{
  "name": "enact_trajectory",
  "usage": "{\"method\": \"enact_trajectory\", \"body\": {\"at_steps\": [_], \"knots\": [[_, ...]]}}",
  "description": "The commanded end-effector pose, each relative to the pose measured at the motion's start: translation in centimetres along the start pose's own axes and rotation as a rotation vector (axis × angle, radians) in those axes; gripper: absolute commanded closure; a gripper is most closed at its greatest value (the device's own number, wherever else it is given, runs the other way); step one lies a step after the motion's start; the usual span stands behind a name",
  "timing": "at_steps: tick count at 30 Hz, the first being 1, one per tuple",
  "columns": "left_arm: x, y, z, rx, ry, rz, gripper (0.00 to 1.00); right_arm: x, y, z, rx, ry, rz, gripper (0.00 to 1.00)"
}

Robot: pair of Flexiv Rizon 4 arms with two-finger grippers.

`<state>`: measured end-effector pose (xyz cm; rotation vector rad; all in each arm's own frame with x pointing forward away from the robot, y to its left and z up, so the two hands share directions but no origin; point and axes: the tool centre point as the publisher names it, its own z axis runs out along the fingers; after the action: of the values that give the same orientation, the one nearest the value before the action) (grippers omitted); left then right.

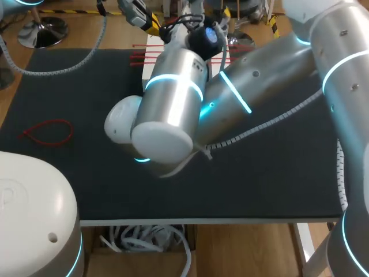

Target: Grab the tape and strap the tape.

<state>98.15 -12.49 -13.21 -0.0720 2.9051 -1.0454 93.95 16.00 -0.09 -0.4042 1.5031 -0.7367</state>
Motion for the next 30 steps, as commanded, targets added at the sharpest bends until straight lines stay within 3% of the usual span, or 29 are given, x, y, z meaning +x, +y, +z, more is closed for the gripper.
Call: {"method": "enact_trajectory", "body": {"at_steps": [1, 19, 25, 30], "knots": [[0.0, -0.1, 0.0, -0.005, 0.002, -0.001, 1.00, 0.2, -2.2, 0.8, -0.068, 0.009, -0.006, 0.00], [0.0, -0.1, 0.0, -0.005, 0.002, -0.001, 1.00, 0.5, -2.6, 1.0, -0.102, 0.030, 0.009, 0.00], [0.3, 5.0, -2.2, -0.066, -0.051, -0.077, 1.00, 0.5, -2.6, 1.0, -0.102, 0.030, 0.009, 0.00], [1.2, 9.8, -3.6, -0.169, -0.071, -0.160, 1.00, 0.5, -2.6, 1.0, -0.102, 0.030, 0.009, 0.00]]}}
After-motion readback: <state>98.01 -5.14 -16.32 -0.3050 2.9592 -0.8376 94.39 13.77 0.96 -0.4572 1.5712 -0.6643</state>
